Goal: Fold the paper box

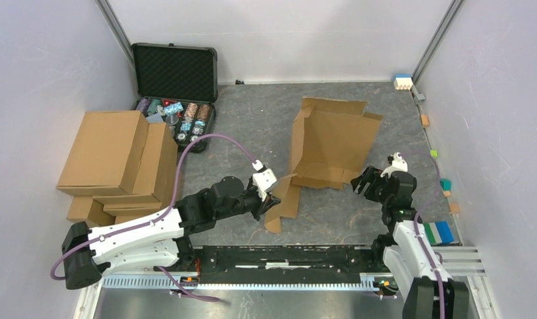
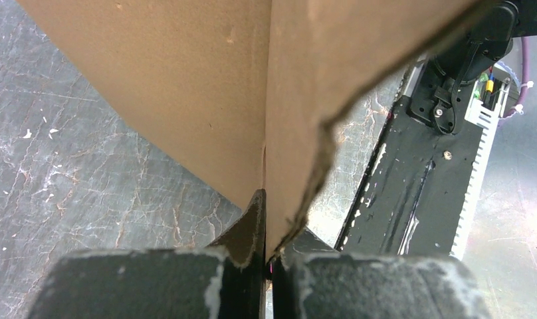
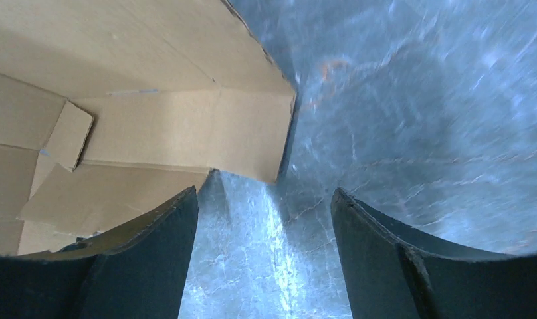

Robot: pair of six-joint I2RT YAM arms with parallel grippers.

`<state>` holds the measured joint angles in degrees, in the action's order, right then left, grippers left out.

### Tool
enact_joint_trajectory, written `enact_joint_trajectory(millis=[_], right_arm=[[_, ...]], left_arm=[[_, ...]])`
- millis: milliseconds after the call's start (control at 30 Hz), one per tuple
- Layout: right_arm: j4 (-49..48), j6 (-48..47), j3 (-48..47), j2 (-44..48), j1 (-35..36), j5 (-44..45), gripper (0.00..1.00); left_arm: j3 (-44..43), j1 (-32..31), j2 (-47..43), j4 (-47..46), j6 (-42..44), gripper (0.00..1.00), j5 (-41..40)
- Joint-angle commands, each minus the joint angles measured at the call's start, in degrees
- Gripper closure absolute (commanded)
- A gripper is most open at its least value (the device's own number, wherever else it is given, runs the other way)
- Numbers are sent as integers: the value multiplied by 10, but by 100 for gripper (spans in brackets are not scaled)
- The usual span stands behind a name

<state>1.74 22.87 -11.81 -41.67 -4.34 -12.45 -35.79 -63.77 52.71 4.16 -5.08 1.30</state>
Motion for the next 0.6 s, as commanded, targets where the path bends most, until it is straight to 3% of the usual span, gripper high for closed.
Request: enact_joint_trajectory(millis=[0, 133, 333, 567], right_arm=[[-107, 59, 24, -50, -31, -83, 21], [-204, 110, 59, -93, -78, -120, 21], [-264, 130, 59, -176, -103, -144, 23], [-333, 162, 78, -249, -102, -191, 35]], left_arm=[[14, -3, -14, 17, -3, 98, -27], [23, -3, -27, 12, -13, 98, -25], [35, -3, -35, 5, -19, 98, -18], [40, -3, -35, -5, -19, 98, -18]])
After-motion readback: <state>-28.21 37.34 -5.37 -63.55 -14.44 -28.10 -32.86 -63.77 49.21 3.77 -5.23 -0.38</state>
